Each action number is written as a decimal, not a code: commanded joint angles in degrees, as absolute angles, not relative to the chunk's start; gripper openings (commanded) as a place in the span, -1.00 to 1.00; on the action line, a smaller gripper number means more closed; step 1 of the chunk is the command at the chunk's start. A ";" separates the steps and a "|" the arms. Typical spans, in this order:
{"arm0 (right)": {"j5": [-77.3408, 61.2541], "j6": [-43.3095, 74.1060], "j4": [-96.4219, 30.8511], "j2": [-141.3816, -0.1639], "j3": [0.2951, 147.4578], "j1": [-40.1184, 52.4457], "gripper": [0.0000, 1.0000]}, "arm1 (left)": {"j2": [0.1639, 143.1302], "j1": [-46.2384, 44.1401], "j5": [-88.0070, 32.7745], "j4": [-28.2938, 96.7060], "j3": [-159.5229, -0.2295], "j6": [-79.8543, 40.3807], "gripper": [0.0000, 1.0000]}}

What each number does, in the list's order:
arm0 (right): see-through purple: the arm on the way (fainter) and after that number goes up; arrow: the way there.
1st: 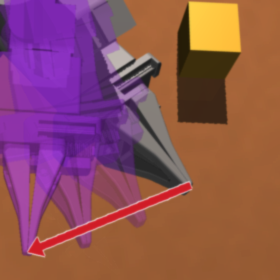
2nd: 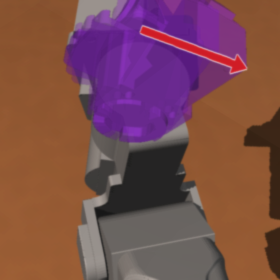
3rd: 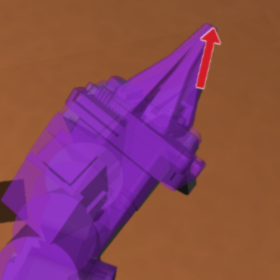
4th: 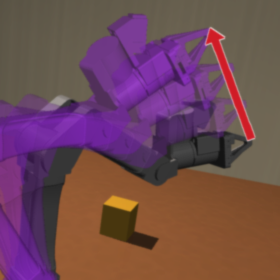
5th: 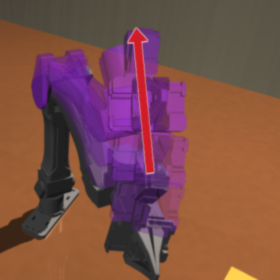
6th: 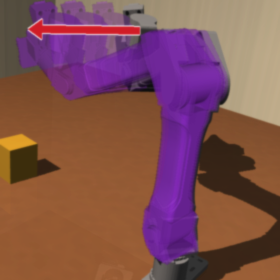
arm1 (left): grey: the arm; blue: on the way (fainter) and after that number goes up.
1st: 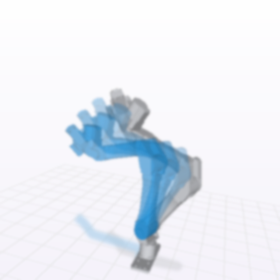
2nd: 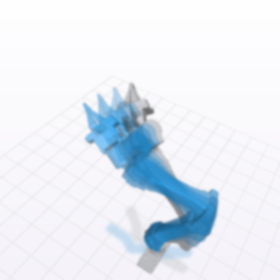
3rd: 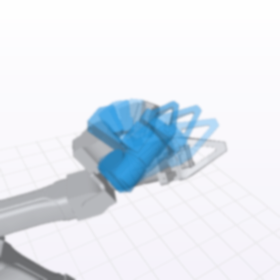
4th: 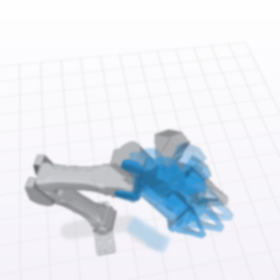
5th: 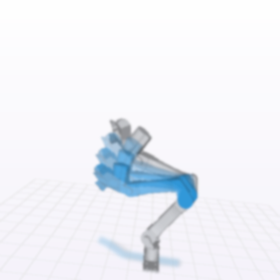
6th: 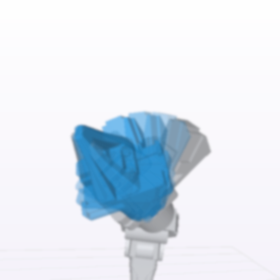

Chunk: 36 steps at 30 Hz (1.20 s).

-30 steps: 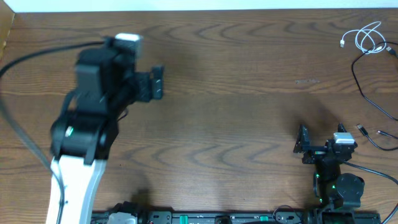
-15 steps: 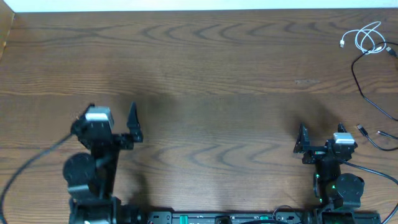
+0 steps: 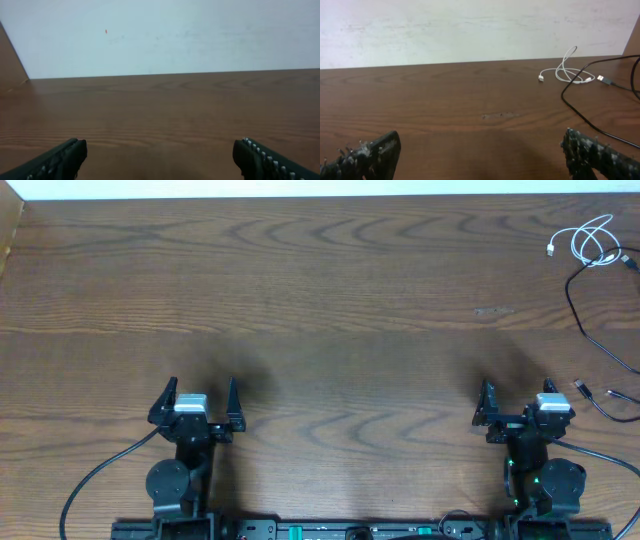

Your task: Untangle cables

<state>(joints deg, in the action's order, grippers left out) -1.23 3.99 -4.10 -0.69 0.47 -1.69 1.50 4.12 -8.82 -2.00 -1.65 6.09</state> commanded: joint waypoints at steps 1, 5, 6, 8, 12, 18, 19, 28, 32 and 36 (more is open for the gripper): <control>-0.78 4.67 -4.32 -0.34 0.32 -2.04 0.99 | 0.08 2.63 -5.93 -1.37 -0.21 6.59 0.96; -0.78 4.67 -4.32 -0.34 0.32 -2.04 0.99 | 0.08 2.66 -5.28 2.94 -0.21 6.70 0.96; -0.78 4.67 -4.32 -0.34 0.32 -2.04 0.99 | 0.08 2.66 -4.99 3.90 -0.21 6.79 0.95; -0.78 4.67 -4.32 -0.34 0.32 -2.04 0.99 | 0.08 2.66 -5.34 3.79 -0.23 4.19 0.96; -0.78 4.67 -4.32 -0.34 0.32 -2.04 0.98 | 0.12 2.66 -5.32 3.75 -0.23 4.03 0.96; -0.78 4.67 -4.32 -0.34 0.32 -2.04 0.98 | 0.23 2.66 -5.32 3.75 -0.23 4.03 0.95; -0.78 4.67 -4.32 -0.34 0.32 -2.04 0.98 | 0.23 2.66 -5.32 3.75 -0.23 4.03 0.96; -0.78 4.67 -4.32 -0.34 0.32 -2.04 0.99 | 0.23 2.66 -5.32 3.75 -0.23 4.03 0.96; -0.78 4.67 -4.32 -0.34 0.32 -2.04 0.98 | 0.23 2.66 -5.32 3.75 -0.23 4.03 0.96; -0.78 4.67 -4.32 -0.34 0.32 -2.04 0.99 | 0.23 2.66 -5.32 3.75 -0.23 4.03 0.96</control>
<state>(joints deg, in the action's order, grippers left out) -1.23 3.99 -4.08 -0.69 0.47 -1.69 0.58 2.83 -4.97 1.26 -0.89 4.49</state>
